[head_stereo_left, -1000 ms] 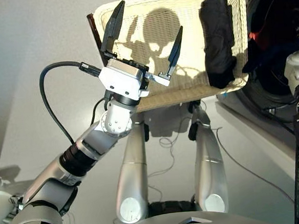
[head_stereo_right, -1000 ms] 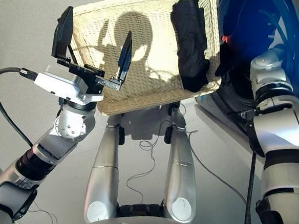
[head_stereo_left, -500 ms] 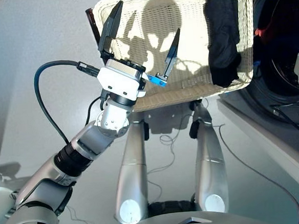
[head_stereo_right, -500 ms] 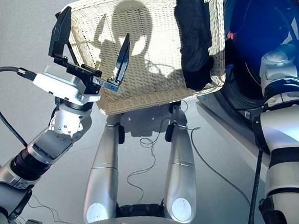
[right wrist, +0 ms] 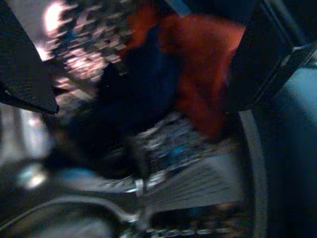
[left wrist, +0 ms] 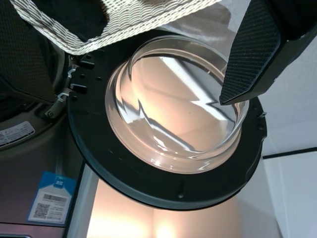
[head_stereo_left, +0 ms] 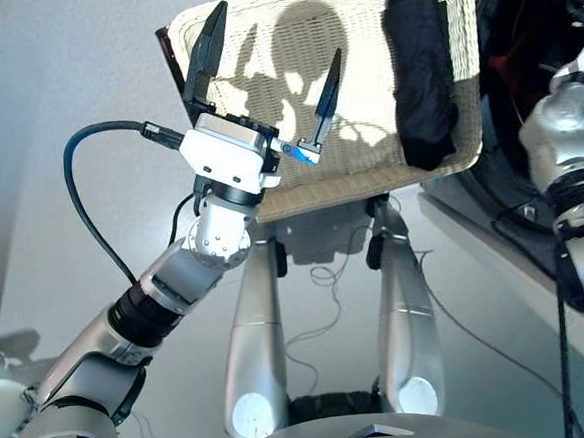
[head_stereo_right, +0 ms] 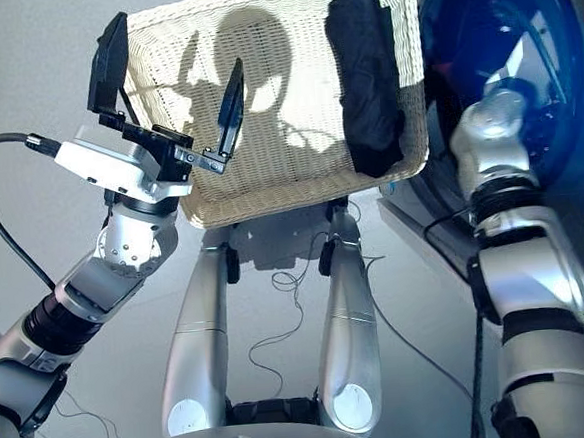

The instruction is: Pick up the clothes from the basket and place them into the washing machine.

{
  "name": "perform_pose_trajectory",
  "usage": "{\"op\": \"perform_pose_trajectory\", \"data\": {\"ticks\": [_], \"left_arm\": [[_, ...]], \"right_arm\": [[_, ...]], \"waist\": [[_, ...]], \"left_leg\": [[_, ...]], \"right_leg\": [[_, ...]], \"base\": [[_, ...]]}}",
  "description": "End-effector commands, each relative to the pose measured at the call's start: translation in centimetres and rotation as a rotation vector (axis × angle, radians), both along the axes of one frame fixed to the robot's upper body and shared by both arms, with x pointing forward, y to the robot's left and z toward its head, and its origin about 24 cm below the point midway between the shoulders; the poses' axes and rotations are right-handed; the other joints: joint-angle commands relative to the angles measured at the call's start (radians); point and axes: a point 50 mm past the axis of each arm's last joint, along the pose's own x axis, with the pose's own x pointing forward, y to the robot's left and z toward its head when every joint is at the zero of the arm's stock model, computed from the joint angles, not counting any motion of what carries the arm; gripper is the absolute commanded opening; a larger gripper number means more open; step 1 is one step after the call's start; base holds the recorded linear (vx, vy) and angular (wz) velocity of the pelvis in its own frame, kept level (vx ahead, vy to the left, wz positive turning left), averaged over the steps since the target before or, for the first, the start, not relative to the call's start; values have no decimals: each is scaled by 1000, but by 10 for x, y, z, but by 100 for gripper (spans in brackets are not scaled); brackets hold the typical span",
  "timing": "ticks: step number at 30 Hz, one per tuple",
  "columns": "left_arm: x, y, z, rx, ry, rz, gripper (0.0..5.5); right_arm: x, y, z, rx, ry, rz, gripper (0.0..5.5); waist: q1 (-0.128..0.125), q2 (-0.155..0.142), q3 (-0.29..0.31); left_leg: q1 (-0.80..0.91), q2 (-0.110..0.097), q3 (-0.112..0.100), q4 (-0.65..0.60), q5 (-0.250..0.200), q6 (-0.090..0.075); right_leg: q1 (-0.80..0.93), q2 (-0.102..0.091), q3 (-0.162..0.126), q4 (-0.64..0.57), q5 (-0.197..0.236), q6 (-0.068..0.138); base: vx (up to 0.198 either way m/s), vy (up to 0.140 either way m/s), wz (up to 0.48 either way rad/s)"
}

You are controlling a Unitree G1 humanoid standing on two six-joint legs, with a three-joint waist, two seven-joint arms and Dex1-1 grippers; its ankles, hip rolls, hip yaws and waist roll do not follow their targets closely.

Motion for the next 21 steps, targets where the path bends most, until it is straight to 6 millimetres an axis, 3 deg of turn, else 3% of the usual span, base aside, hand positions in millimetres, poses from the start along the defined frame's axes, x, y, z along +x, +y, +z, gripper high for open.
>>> {"op": "perform_pose_trajectory", "data": {"ticks": [1,8,15,21], "left_arm": [[-18,2,13,-89,-68,-67,550],[-20,4,11,-31,-73,-84,550],[-20,3,11,-22,-72,-122,550],[-20,-3,12,-30,-58,-176,550]], "right_arm": [[-24,35,15,-141,-231,188,550],[-48,84,-17,-231,-194,521,550],[-40,94,-32,-322,-79,602,550],[-17,87,-43,-350,59,573,550]], "waist": [[-12,21,-15],[-14,21,-15],[0,28,-15],[21,40,-15]], "left_leg": [[63,43,92,27,-46,-70],[70,41,90,35,-44,-67],[85,38,80,61,-54,-66],[66,42,64,126,-77,-67]], "right_leg": [[37,22,30,6,-47,9],[45,20,29,18,-49,9],[58,23,33,61,-70,4],[43,23,30,142,-106,-6]], "base": [[0,0,0],[0,0,0],[0,0,0],[0,0,0]]}}
